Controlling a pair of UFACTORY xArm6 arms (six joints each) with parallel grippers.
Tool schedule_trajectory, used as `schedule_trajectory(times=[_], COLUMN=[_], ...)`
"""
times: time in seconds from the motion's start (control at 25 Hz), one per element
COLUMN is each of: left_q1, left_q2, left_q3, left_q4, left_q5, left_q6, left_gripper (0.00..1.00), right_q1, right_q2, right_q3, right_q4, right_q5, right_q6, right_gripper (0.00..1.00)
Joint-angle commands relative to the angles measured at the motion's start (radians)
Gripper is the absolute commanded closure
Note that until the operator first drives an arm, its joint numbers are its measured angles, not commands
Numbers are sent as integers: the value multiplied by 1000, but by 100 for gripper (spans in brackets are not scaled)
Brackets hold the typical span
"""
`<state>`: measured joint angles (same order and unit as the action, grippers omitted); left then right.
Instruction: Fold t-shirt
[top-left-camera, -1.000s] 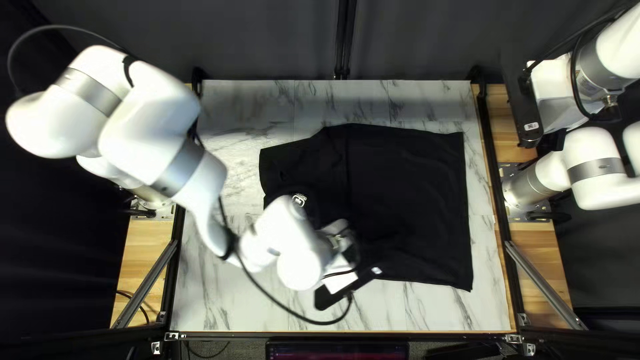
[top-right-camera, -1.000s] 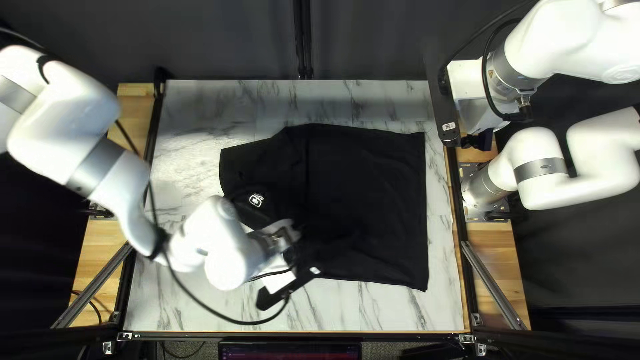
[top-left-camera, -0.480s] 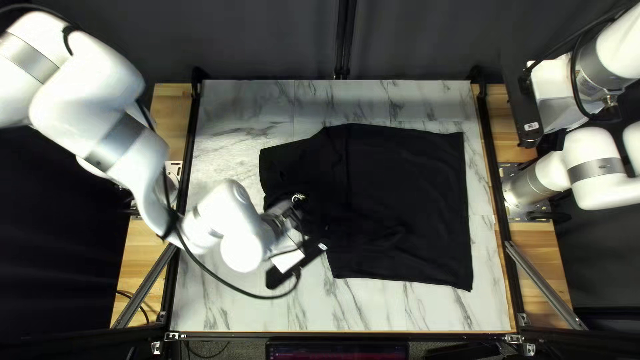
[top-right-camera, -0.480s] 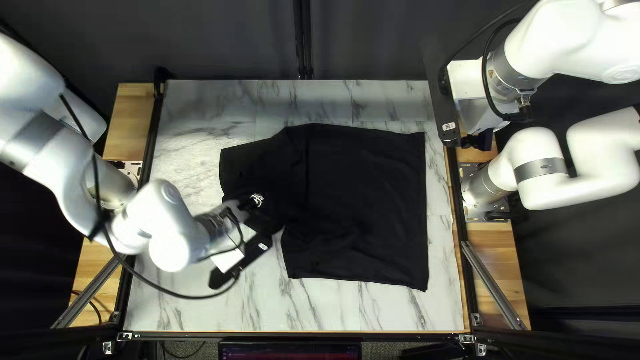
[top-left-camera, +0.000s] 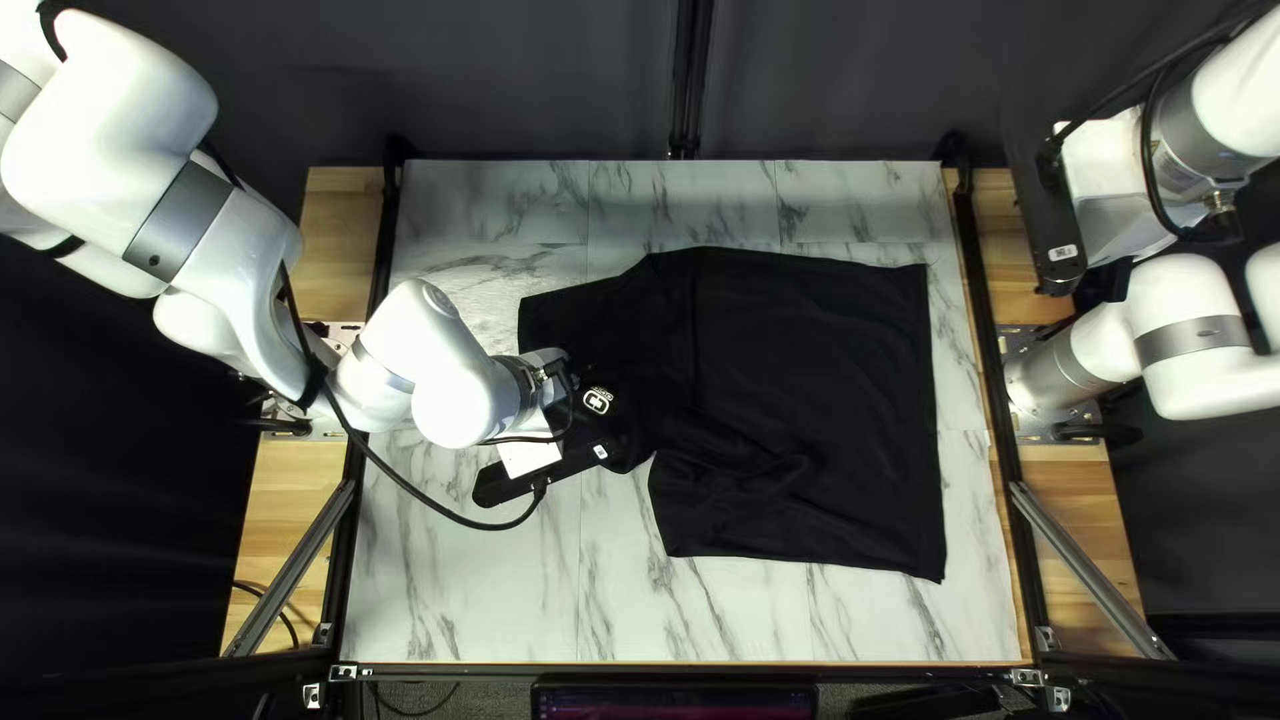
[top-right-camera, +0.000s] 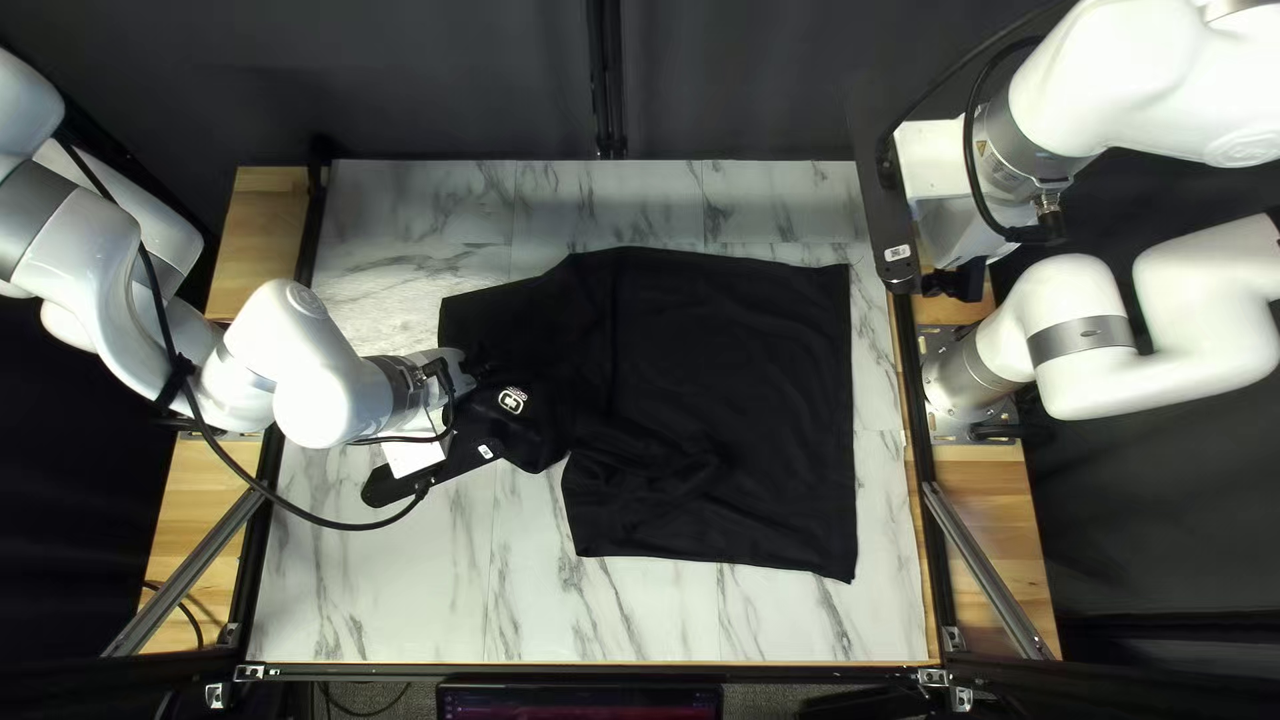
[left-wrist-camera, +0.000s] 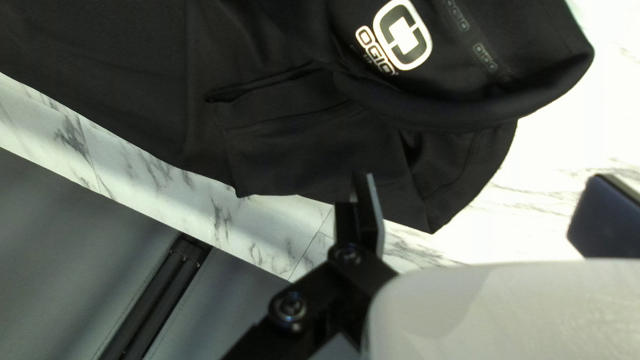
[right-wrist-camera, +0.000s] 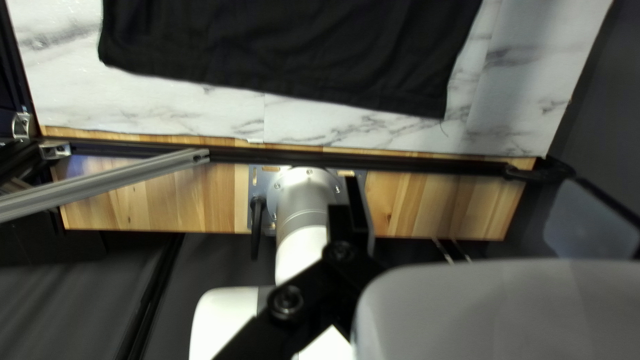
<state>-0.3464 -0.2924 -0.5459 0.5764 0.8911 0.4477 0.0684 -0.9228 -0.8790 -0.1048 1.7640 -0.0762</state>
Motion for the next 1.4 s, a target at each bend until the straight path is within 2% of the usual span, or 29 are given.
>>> schedule_trajectory(times=[0.04, 0.16, 0.2, 0.28, 0.4, 0.6, 0.84, 0.96, 1.04, 1.12, 1.4], left_q1=[8, 68, 118, 204, 344, 522, 623, 665, 699, 717, 704], left_q2=[-52, -207, -282, -363, -409, -303, -158, -130, -104, -101, -92], left_q3=[38, 162, 231, 318, 400, 407, 347, 352, 353, 351, 345], left_q4=[0, 16, 25, 37, 56, 127, 217, 256, 267, 255, 250], left_q5=[8, 18, 6, -31, -121, -291, -426, -528, -601, -606, -600], left_q6=[7, 59, 95, 154, 247, 328, 416, 534, 669, 727, 694], left_gripper=[0, 0, 0, 0, 0, 0, 0, 0, 0, 0, 0], right_q1=[0, 0, 0, 0, 0, 0, 0, 0, 0, 0, 0], right_q2=[0, 0, 0, 0, 0, 0, 0, 0, 0, 0, 0], right_q3=[0, 0, 0, 0, 0, 0, 0, 0, 0, 0, 0], right_q4=[0, 0, 0, 0, 0, 0, 0, 0, 0, 0, 0], right_q5=[0, 0, 0, 0, 0, 0, 0, 0, 0, 0, 0], right_q6=[0, 0, 0, 0, 0, 0, 0, 0, 0, 0, 0], right_gripper=[0, 0, 0, 0, 0, 0, 0, 0, 0, 0, 0])
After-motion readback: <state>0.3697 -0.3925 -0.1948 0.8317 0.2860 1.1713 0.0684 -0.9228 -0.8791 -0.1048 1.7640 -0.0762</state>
